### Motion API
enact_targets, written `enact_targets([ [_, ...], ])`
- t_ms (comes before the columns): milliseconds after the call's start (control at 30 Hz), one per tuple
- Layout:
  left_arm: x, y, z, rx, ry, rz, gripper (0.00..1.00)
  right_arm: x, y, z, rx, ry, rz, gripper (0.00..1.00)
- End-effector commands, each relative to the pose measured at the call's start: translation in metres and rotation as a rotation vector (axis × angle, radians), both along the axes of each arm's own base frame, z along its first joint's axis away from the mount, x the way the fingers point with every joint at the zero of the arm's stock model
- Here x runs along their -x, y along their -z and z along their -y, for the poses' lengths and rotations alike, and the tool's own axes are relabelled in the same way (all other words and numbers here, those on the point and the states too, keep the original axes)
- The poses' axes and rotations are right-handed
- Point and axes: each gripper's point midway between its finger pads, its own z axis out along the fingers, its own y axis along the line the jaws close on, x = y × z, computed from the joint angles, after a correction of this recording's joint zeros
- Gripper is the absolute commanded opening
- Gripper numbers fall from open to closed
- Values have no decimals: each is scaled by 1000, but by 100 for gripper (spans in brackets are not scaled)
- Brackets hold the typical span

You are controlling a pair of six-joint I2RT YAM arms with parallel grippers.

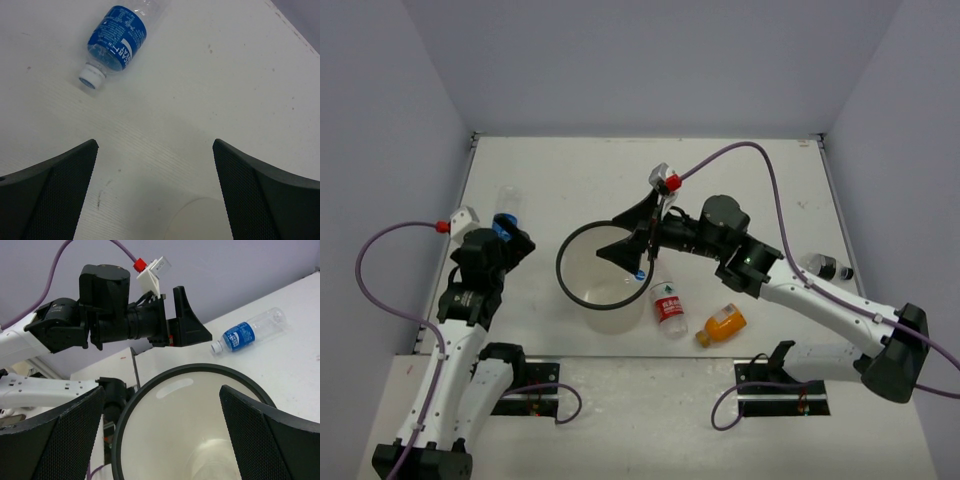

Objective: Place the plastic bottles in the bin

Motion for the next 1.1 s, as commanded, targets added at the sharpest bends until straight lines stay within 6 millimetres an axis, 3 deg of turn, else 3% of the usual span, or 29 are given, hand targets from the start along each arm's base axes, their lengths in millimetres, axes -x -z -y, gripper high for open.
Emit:
enact_targets([
  [0,-3,-5,-3,-13,-7,4,100,-5,-33,12,-46,77,30,99],
  [100,-5,-3,-4,-19,-13,-2,100,-13,-30,21,-10,155,-22,99],
  [267,-25,-1,-6,-68,3,-4,100,-35,-28,50,43,354,-68,99],
  [400,-53,-1,-24,-207,-28,-9,100,-35,-27,95,19,441,-142,99],
  [533,-85,-9,-25,-337,52,8,100,-61,7,159,32,627,-234,99],
  [633,-104,-9,-33,-442,77,-51,100,-70,41,186,65,721,-274,99],
  [800,-124,9,-54,-509,120,-164,100,-59,73,200,123,753,-310,99],
  [967,-153,21,-75,-460,176,-145,100,-59,89,212,197,801,-322,99],
  [1067,-167,27,-73,-495,248,-152,100,-59,89,213,216,804,-327,99],
])
